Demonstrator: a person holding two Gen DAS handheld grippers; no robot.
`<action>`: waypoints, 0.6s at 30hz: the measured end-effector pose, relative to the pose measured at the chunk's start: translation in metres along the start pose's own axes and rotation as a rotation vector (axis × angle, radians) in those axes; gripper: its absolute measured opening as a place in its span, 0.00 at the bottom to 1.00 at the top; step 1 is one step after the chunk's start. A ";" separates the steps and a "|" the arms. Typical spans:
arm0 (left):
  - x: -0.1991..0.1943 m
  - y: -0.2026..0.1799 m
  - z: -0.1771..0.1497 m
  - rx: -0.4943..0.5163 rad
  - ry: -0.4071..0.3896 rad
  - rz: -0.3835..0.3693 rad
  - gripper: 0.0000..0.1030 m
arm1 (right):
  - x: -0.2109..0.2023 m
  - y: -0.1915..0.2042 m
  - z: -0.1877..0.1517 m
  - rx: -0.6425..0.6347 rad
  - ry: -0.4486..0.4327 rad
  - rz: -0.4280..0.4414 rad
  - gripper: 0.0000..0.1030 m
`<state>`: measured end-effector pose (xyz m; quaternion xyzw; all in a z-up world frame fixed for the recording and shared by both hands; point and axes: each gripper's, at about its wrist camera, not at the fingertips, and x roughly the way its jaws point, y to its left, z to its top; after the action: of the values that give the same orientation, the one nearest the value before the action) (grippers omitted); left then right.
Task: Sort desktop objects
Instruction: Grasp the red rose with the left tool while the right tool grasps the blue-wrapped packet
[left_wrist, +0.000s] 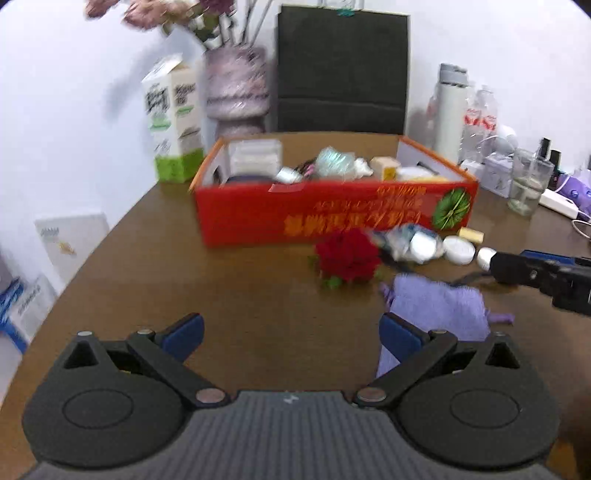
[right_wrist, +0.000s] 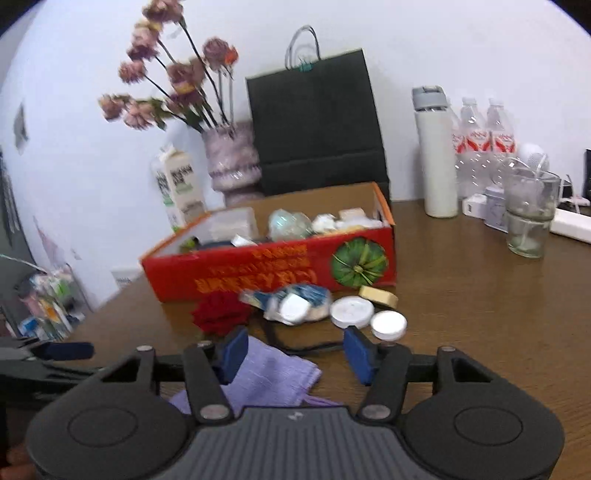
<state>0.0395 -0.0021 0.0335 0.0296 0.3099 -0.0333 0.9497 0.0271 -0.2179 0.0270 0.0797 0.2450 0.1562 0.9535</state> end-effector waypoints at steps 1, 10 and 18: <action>0.004 -0.003 0.008 0.015 -0.011 -0.013 1.00 | 0.000 0.002 0.003 -0.014 -0.008 -0.004 0.49; 0.069 -0.025 0.043 0.189 -0.085 -0.086 0.99 | 0.066 0.001 0.040 -0.076 0.066 -0.031 0.40; 0.094 -0.024 0.032 0.145 -0.002 -0.103 0.67 | 0.101 0.005 0.031 -0.074 0.130 -0.027 0.35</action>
<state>0.1322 -0.0324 0.0029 0.0823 0.3067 -0.1047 0.9425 0.1248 -0.1811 0.0107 0.0309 0.3017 0.1571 0.9399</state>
